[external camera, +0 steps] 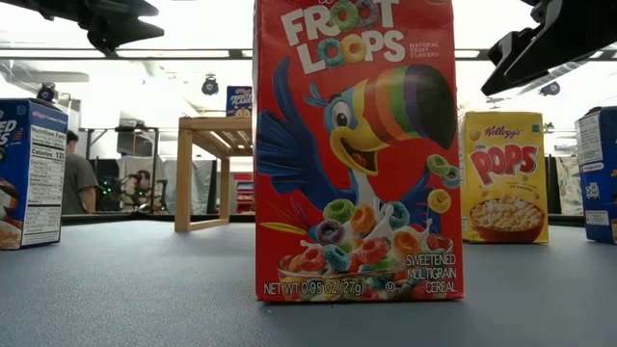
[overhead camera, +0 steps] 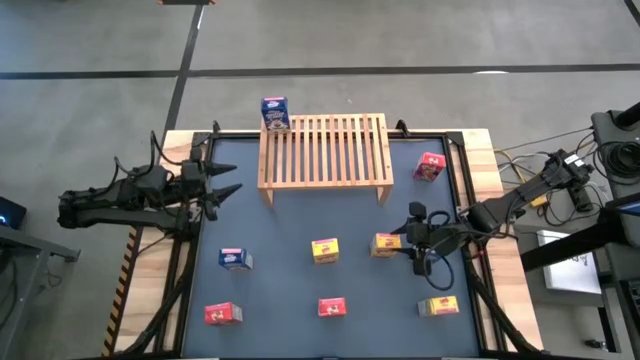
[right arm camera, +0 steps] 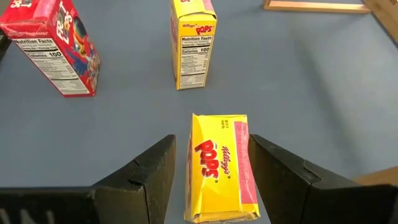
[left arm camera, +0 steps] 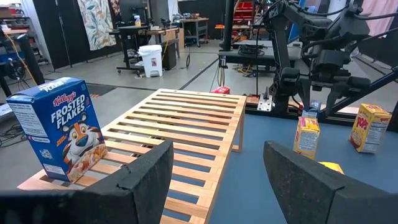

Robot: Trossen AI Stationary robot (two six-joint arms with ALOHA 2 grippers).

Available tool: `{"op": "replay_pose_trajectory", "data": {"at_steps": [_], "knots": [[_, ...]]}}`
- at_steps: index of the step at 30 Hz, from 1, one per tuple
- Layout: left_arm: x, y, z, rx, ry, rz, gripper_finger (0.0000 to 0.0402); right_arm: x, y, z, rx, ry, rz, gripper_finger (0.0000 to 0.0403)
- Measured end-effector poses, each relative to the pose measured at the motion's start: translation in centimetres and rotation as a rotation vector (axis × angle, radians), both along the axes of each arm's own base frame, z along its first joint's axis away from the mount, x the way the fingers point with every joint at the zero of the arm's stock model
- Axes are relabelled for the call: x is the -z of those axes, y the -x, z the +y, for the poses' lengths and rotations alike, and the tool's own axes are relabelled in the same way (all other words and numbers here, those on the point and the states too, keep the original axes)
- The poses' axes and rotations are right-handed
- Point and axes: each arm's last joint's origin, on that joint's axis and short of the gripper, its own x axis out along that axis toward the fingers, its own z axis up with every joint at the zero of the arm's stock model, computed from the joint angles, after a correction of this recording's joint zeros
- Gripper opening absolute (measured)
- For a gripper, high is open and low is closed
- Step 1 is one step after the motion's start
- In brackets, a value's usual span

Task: Stack cereal on shelf
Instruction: Put the top right yellow cereal box on the shelf

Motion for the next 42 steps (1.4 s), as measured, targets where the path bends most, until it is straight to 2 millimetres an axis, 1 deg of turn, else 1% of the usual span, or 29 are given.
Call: {"op": "replay_pose_trajectory", "data": {"at_steps": [21,25,31,34,38,42], "knots": [[0.0,0.0,0.0,0.000,-0.006,-0.001,0.0233,0.1,-0.1,0.0,-0.019,0.040,-0.003,0.0194],[0.0,0.0,0.0,0.000,-0.007,-0.001,0.0233,0.2,-0.2,0.1,-0.027,0.036,0.005,0.0217],[0.0,0.0,0.0,0.000,-0.006,-0.001,0.0233,0.4,-0.3,0.1,-0.026,0.042,0.017,0.0282],[0.0,0.0,0.0,0.000,-0.007,-0.001,0.0233,0.3,-0.3,0.1,0.007,0.033,0.008,0.0306],[0.0,0.0,0.0,0.000,-0.007,-0.001,0.0233,0.5,-0.4,0.1,0.027,0.016,0.015,0.0321],[0.0,0.0,0.0,0.000,-0.007,-0.001,0.0233,1.1,-0.7,0.3,0.030,0.019,0.048,0.0321]]}}
